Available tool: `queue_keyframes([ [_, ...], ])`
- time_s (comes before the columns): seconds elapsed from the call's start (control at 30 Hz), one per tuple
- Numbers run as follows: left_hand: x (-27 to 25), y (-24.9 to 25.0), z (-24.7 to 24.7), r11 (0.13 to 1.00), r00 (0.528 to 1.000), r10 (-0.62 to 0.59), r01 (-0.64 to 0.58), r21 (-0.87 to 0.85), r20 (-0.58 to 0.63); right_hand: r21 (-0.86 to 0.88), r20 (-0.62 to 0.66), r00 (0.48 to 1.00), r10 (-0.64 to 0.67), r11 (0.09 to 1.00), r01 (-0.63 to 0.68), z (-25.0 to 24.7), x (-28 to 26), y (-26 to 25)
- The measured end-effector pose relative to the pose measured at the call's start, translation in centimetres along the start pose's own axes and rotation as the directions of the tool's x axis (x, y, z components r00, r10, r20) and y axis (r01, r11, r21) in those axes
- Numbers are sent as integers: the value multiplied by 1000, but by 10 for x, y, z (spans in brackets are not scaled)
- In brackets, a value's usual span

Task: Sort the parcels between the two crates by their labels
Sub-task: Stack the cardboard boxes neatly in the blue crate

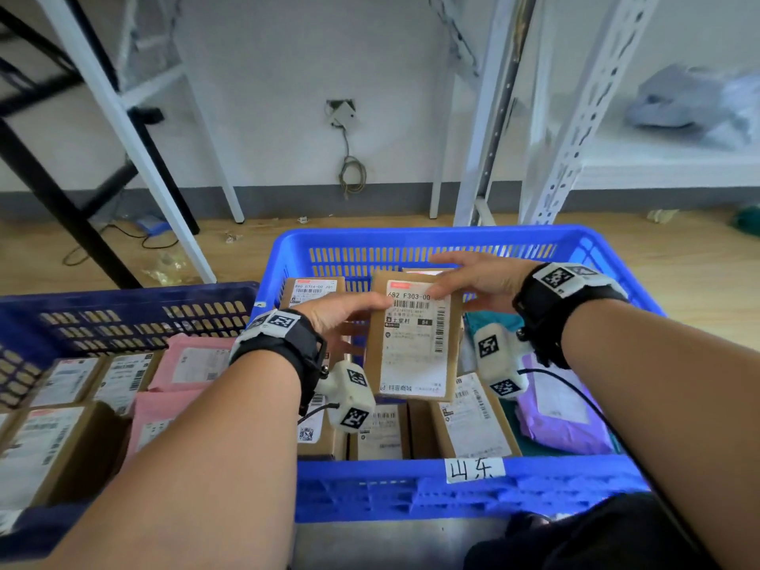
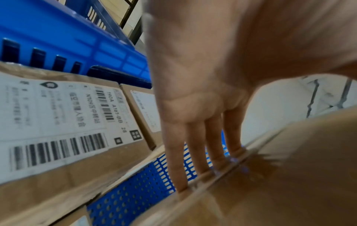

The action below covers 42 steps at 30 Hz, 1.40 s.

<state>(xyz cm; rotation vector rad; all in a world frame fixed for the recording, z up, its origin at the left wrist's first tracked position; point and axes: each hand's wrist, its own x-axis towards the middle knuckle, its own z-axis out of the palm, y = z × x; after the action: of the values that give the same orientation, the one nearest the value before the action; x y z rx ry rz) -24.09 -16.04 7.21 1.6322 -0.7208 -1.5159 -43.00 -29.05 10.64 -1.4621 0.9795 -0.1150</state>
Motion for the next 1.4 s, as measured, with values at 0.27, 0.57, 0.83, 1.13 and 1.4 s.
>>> queue_keyframes([
  [0.27,-5,6,-5,995,994,76,-81,-62,-75,81,11,1000,-12,997,11,9,-9,10],
  [0.57,-3,3,-12,993,994,80,-86,-79,-80,126,0,1000,-17,992,17,16,-6,9],
  [0.83,13,11,-17,988,963,109,-133,-81,-246,163,-226,970,-86,979,125,31,28,3],
  [1.13,61,8,-23,977,882,212,-175,125,-422,211,-328,944,-23,973,97,37,78,6],
  [1.4,103,11,-26,852,871,278,-29,523,-404,154,-369,929,8,987,53,48,111,20],
])
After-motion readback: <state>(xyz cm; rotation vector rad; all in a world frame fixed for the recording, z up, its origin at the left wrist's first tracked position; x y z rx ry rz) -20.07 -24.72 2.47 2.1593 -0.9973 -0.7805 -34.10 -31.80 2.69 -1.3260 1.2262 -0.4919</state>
